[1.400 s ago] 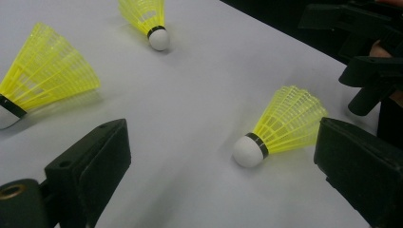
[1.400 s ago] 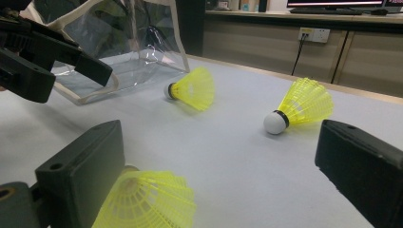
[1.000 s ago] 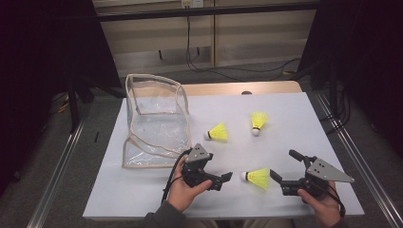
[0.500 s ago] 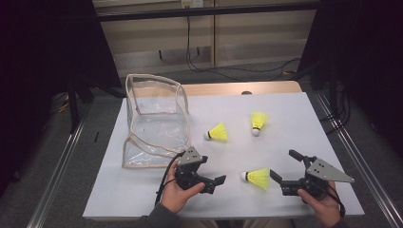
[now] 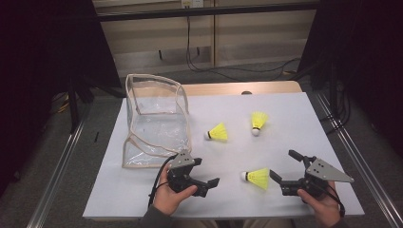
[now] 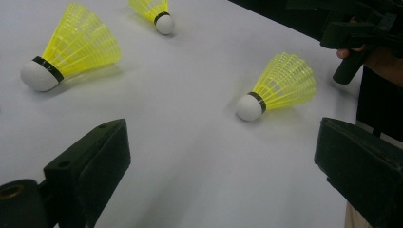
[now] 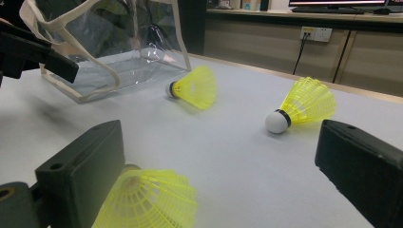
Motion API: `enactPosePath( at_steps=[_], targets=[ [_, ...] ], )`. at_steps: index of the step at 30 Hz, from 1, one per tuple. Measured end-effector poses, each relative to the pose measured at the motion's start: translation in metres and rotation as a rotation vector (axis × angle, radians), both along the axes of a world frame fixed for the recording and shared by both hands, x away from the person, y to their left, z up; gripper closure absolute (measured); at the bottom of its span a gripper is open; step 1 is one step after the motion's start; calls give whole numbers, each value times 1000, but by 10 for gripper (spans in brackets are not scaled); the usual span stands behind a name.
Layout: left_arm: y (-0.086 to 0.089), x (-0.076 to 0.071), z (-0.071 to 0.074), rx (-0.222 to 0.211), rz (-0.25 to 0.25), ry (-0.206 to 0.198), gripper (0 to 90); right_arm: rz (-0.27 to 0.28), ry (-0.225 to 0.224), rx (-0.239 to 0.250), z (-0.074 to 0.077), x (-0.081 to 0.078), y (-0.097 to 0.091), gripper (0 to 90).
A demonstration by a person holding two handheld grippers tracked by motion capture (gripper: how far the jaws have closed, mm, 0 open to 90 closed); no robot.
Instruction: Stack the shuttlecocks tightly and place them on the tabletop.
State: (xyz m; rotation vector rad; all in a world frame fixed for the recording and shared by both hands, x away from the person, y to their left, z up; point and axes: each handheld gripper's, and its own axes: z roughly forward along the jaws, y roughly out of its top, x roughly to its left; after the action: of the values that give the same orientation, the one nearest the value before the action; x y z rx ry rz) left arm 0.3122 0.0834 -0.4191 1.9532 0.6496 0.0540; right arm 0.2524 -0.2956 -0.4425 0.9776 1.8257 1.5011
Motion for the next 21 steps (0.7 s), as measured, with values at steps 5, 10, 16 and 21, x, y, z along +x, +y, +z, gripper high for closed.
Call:
enactPosePath(
  at_steps=[5,10,16,21],
  targets=[
    [6,1,-1,1,2,-4,44,-1,1,-1,0,0,0,20],
    [12,0,0,-3,6,-5,44,-1,0,-2,0,0,0,20],
    [19,0,0,0,8,-11,43,0,1,-1,0,0,0,20],
    [27,1,1,-2,16,-23,42,1,1,0,0,0,0,20]
  ],
)
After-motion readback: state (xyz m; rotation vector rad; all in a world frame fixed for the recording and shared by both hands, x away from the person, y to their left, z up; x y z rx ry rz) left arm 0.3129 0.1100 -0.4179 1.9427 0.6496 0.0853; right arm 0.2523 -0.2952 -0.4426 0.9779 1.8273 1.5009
